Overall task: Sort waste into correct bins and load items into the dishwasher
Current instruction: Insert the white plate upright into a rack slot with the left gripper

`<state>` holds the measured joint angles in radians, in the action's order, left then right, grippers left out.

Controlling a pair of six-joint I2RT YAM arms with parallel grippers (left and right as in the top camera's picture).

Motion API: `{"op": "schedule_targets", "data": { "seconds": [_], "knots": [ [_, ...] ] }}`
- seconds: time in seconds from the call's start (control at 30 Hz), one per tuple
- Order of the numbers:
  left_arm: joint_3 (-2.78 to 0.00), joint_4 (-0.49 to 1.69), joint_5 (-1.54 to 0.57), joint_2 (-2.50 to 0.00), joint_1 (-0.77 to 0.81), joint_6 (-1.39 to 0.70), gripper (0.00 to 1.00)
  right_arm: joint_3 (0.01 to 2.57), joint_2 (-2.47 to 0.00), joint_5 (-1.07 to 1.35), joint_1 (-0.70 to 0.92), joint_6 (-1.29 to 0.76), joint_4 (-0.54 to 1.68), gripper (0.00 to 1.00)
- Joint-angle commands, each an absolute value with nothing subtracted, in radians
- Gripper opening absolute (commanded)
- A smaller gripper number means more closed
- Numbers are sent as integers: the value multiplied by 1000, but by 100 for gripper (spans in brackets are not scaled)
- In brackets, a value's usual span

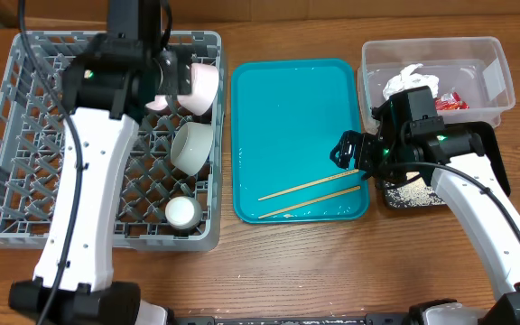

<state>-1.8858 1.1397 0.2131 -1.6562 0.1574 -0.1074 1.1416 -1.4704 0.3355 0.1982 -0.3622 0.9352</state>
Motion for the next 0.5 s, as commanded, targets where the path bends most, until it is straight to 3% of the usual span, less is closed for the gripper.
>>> {"op": "schedule_targets", "data": {
  "seconds": [0.0,0.47],
  "knots": [
    [-1888,1208,-83,-1655,165,-165,100,1166,-1453,330,203,-359,929,100],
    [-1885,1317,-109,-1654,224,-164,100,1166,-1453,330,202,-359,929,100]
  ]
}}
